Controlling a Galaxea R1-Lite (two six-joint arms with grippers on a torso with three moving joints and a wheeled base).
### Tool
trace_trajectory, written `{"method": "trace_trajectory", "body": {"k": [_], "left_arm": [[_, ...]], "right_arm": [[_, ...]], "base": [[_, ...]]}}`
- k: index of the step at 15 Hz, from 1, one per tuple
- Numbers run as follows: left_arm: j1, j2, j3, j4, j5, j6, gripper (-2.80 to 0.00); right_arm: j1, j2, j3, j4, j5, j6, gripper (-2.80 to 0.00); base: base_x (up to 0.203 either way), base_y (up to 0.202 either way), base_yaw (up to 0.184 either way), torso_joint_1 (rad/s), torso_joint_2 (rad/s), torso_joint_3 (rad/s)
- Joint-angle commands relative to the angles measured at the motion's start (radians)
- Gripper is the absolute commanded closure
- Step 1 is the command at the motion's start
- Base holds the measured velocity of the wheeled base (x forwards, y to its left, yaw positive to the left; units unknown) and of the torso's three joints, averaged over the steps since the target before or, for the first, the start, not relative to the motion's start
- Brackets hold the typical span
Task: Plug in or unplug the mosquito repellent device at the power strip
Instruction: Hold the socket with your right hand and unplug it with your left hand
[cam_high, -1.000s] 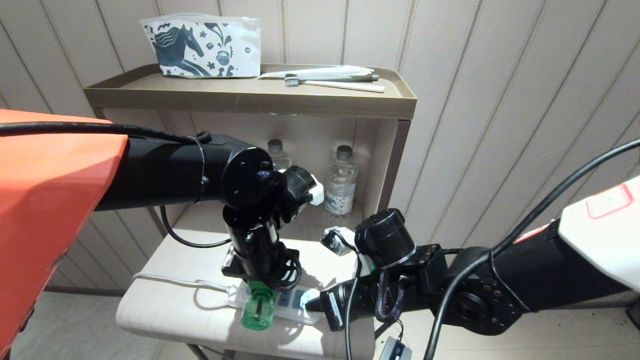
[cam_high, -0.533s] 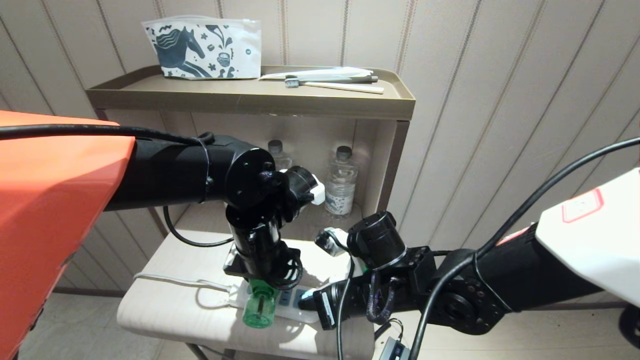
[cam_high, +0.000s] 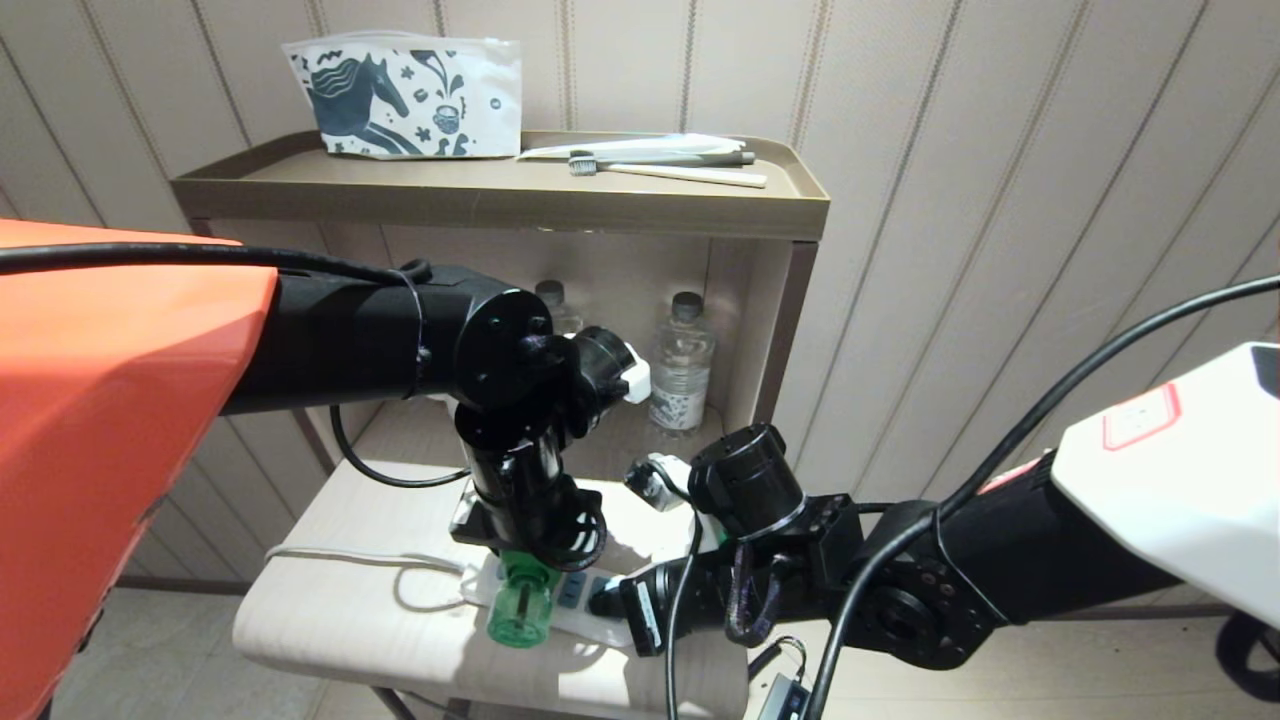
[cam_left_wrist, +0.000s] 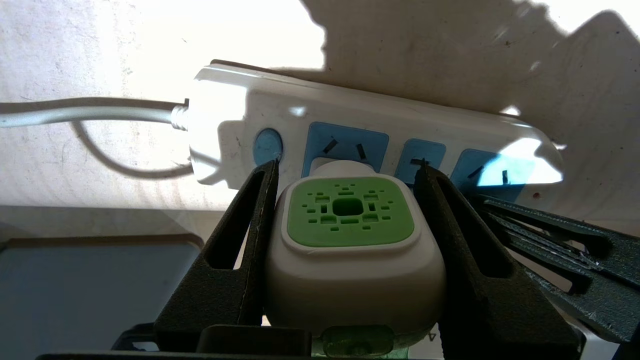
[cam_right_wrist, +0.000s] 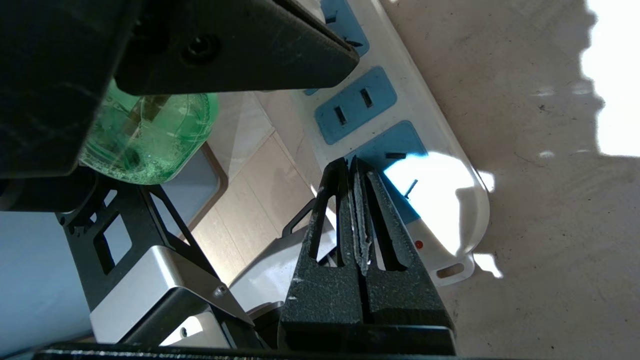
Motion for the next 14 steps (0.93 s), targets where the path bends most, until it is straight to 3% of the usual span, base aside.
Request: {"method": "trace_trajectory", "body": {"k": [1,5,8,14], "left_arm": [[0.0,-0.004,-0.006,0.007,0.003,-0.003,0.0],[-0.001,-0.007,-0.008,0.007,0.006,0.002,0.0],[-0.002,0.007,-0.005,0.008,0.068,0.003,0.0],[-0.002,-0.031,-0.015,0.043,0.088,0.001,0.0]], "right_arm": [[-0.003,0.016,0.002,0.0,0.0,0.001,0.0],[-0.005,0.035,-0.001,-0.017,-0.003,0.0,0.0],[-0.013,0.042,-0.009,-0.017,-0.001,0.0,0.0],[-0.013,0.04,0.007,-0.033,-0.001,0.0,0.0]], "base": [[0.0,0.0,0.0,0.0,0.0,0.0],[0.0,0.0,0.0,0.0,0.0,0.0],[0.0,0.0,0.0,0.0,0.0,0.0],[0.0,0.0,0.0,0.0,0.0,0.0]]}}
